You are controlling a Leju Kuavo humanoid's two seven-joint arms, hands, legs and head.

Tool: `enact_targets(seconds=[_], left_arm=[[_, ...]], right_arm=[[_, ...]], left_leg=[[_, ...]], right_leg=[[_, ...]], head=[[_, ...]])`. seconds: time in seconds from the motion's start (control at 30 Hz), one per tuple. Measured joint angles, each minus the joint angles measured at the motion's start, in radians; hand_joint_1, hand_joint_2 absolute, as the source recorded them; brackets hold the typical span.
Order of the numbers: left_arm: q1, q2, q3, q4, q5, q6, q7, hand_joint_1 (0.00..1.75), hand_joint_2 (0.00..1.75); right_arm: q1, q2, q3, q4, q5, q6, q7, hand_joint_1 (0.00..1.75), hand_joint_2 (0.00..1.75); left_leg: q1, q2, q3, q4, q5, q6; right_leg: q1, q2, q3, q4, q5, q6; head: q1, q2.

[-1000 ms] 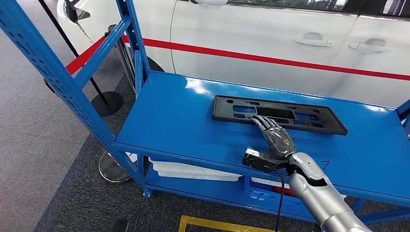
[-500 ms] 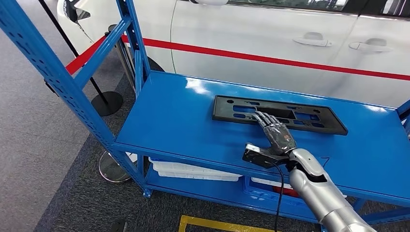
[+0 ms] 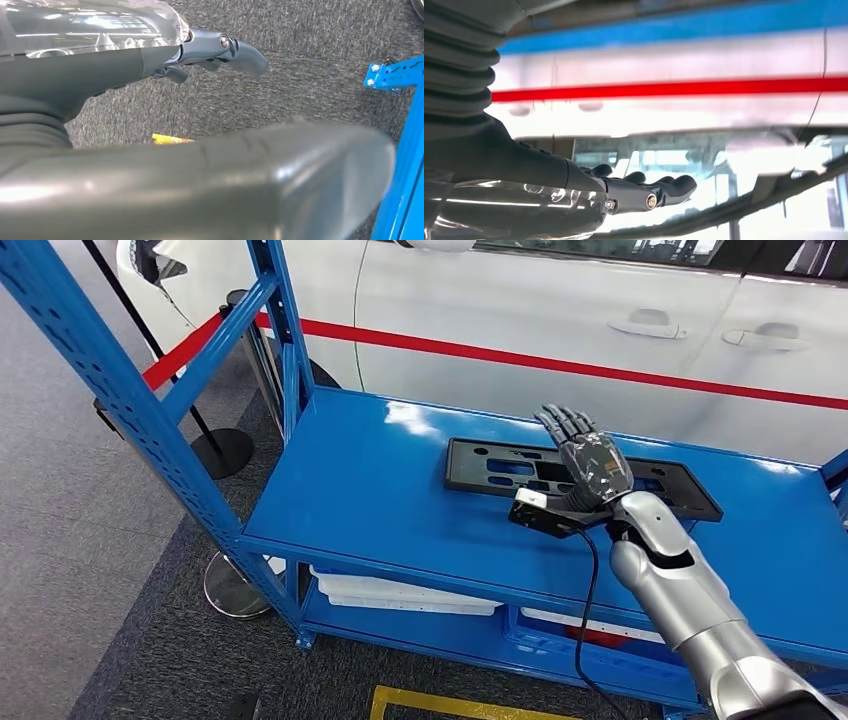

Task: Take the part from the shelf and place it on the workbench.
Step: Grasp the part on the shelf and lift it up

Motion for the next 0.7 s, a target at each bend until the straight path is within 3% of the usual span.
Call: enact_targets(seconds=[0.07,0.1,0.17,0.23,0.27,0.33,0.4,0.47,0.53,0.57,0.6,0.63,0.67,0.7], left_arm=[[0.001,0.000,0.000,0.000,0.000,0.008,0.000,0.00,0.00],[0.001,0.000,0.001,0.000,0.001,0.008,0.000,0.00,0.00],[0.001,0.000,0.001,0.000,0.000,0.009,0.000,0.00,0.00],[0.001,0.000,0.001,0.000,0.000,0.011,0.000,0.00,0.00],[0.000,0.000,0.001,0.000,0.000,0.012,0.000,0.00,0.00],[0.000,0.000,0.001,0.000,0.000,0.014,0.001,0.00,0.00],[0.001,0.000,0.001,0.000,0.000,0.014,0.000,0.00,0.00],[0.000,0.000,0.001,0.000,0.000,0.014,-0.001,0.00,0.00],[0.002,0.000,0.001,0.000,0.000,0.013,-0.002,0.00,0.00],[0.003,0.000,0.001,0.000,0.000,0.012,-0.002,0.00,0.00],[0.005,0.000,0.001,0.000,0.000,0.011,-0.003,0.00,0.00],[0.006,0.000,0.001,0.000,-0.001,0.011,-0.003,0.00,0.00],[0.006,0.000,0.001,0.000,-0.003,0.012,-0.003,0.00,0.00],[0.006,0.000,0.001,0.000,-0.004,0.013,-0.003,0.00,0.00]], right_arm=[[-0.069,-0.008,0.003,0.007,0.008,-0.004,-0.001,0.00,1.75],[-0.074,-0.008,0.004,0.009,0.007,-0.004,-0.001,0.00,1.75],[-0.084,-0.009,0.009,0.013,0.005,-0.005,-0.001,0.00,1.75],[-0.102,-0.011,0.013,0.015,0.002,-0.007,0.000,0.00,1.75],[-0.109,-0.012,0.015,0.016,0.000,-0.008,0.000,0.00,1.75],[-0.116,-0.015,0.017,0.019,-0.005,-0.009,0.003,0.00,1.75],[-0.118,-0.016,0.019,0.021,-0.010,-0.012,0.004,0.00,1.75],[-0.121,-0.017,0.021,0.022,-0.015,-0.016,0.003,0.00,1.75],[-0.120,-0.019,0.024,0.022,-0.021,-0.019,0.003,0.00,1.75],[-0.117,-0.020,0.026,0.022,-0.025,-0.019,0.004,0.00,1.31],[-0.112,-0.022,0.028,0.022,-0.029,-0.019,0.005,0.00,0.87],[-0.108,-0.024,0.029,0.021,-0.032,-0.019,0.006,0.00,0.44],[-0.104,-0.026,0.031,0.021,-0.037,-0.017,0.006,0.00,0.00],[-0.101,-0.027,0.032,0.022,-0.046,-0.010,0.004,0.00,0.00]], left_leg=[[0.007,0.002,0.006,-0.008,0.003,0.005],[0.008,0.001,0.008,-0.007,0.001,0.004],[0.011,-0.002,0.016,-0.006,-0.004,-0.003],[0.011,-0.003,0.020,-0.005,-0.010,-0.013],[0.010,-0.003,0.020,-0.005,-0.012,-0.019],[0.011,-0.002,0.019,-0.006,-0.013,-0.029],[0.013,-0.001,0.015,0.006,-0.025,-0.041],[0.013,-0.001,-0.019,0.083,-0.069,-0.049],[0.015,-0.001,-0.085,0.221,-0.129,-0.052],[0.015,-0.001,-0.114,0.274,-0.143,-0.054],[0.016,-0.001,-0.127,0.292,-0.135,-0.054],[0.016,-0.001,-0.121,0.269,-0.108,-0.054],[0.017,-0.001,-0.096,0.209,-0.067,-0.053],[0.018,-0.001,-0.064,0.138,-0.031,-0.050]], right_leg=[[-0.009,-0.001,-0.082,0.159,-0.061,0.016],[-0.011,-0.001,-0.088,0.163,-0.047,0.018],[-0.015,-0.004,-0.040,0.049,0.032,0.019],[-0.012,-0.005,0.021,-0.086,0.087,0.014],[-0.009,-0.005,0.035,-0.120,0.094,0.009],[-0.003,-0.003,0.037,-0.131,0.090,-0.003],[-0.007,-0.004,0.042,-0.136,0.090,-0.015],[-0.011,-0.004,0.048,-0.141,0.090,-0.026],[-0.010,-0.004,0.051,-0.140,0.086,-0.033],[-0.009,-0.004,0.053,-0.139,0.084,-0.035],[-0.009,-0.003,0.056,-0.138,0.081,-0.035],[-0.009,-0.002,0.060,-0.137,0.078,-0.034],[-0.010,-0.001,0.064,-0.135,0.073,-0.032],[-0.009,0.000,0.068,-0.132,0.067,-0.028]], head=[[0.000,0.000],[0.000,0.000],[0.000,0.000],[0.000,0.000],[0.000,0.000],[0.000,0.000],[0.000,0.000],[0.000,0.000],[0.000,0.000],[0.000,0.000],[0.000,0.000],[0.000,0.000],[0.000,0.000],[0.000,0.000]])
